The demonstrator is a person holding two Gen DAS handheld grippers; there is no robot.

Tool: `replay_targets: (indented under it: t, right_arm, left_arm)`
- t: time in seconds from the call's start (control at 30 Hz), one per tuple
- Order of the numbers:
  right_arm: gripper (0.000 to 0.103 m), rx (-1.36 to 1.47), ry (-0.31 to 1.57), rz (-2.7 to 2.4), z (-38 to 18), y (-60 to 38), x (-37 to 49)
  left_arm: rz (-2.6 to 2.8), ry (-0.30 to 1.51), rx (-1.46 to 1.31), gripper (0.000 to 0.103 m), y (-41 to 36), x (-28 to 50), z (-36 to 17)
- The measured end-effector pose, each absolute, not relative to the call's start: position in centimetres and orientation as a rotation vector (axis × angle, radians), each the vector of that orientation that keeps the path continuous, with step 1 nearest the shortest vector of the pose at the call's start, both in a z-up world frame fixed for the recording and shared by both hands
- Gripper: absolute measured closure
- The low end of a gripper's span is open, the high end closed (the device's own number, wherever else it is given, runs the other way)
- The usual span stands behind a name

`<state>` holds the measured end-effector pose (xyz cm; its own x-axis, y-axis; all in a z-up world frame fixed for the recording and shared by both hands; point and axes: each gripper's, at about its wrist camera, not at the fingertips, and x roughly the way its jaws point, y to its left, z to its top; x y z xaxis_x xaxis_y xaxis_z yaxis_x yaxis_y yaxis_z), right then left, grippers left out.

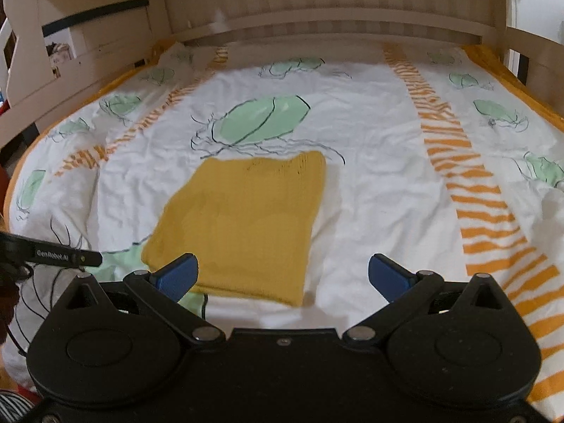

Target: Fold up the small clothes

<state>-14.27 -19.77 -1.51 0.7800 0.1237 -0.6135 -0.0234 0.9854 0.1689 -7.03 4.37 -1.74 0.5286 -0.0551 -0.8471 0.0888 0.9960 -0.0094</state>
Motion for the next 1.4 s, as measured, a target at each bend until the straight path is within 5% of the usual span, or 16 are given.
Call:
replay_targets:
  t: [1.4]
  right_arm:
    - [0.001, 0.182, 0.742, 0.008, -3.2, -19.5, -16.0]
  left_arm:
    - [-0.082, 0.990, 0.021, 0.044, 1.4, -9.5, -1.6]
